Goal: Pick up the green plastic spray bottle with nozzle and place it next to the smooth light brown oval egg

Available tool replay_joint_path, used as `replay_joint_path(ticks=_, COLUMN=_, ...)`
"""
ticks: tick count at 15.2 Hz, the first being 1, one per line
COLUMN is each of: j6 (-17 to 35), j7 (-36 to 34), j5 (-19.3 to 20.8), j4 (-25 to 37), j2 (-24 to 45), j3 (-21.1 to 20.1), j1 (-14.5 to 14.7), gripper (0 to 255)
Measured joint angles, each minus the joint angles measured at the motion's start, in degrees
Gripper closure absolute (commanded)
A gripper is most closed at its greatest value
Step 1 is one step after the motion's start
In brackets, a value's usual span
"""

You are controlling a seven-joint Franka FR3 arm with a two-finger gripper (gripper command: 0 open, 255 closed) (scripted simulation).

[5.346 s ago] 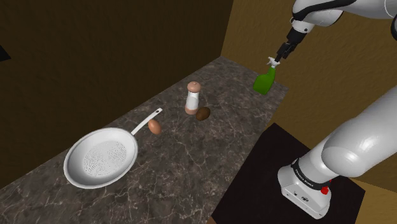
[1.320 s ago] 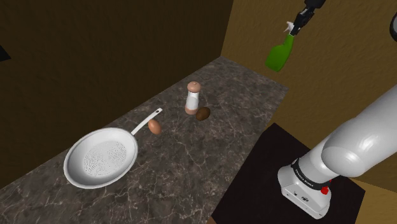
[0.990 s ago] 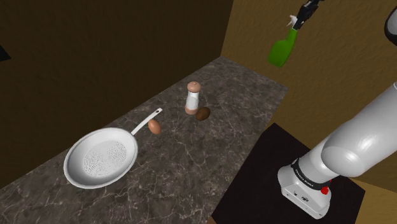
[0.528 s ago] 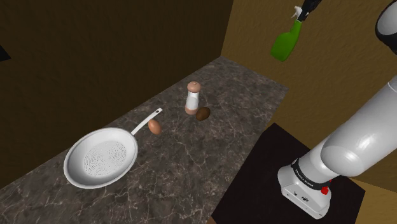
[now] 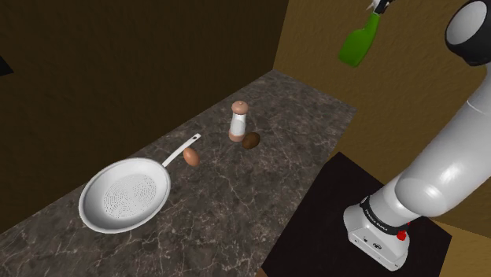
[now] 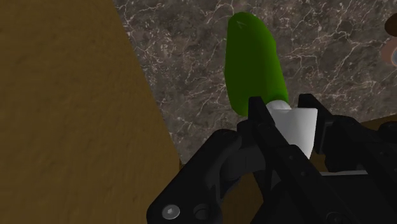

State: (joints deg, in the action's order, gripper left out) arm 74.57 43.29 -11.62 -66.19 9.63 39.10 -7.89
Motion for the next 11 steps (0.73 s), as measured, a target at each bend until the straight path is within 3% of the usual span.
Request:
replay_joint_path(ticks=3, j6=-3.74, j7=0.61, j5=-2.05, j4=5.76, j2=2.59, j3=0.39, j1=-1.9, gripper=255)
replay_joint_path(ticks=11, j6=3.63, j7=-11.17, j5=4.85, j4=-7.85, j2=-6.67, j3=-4.63, j1=8.73, gripper=255)
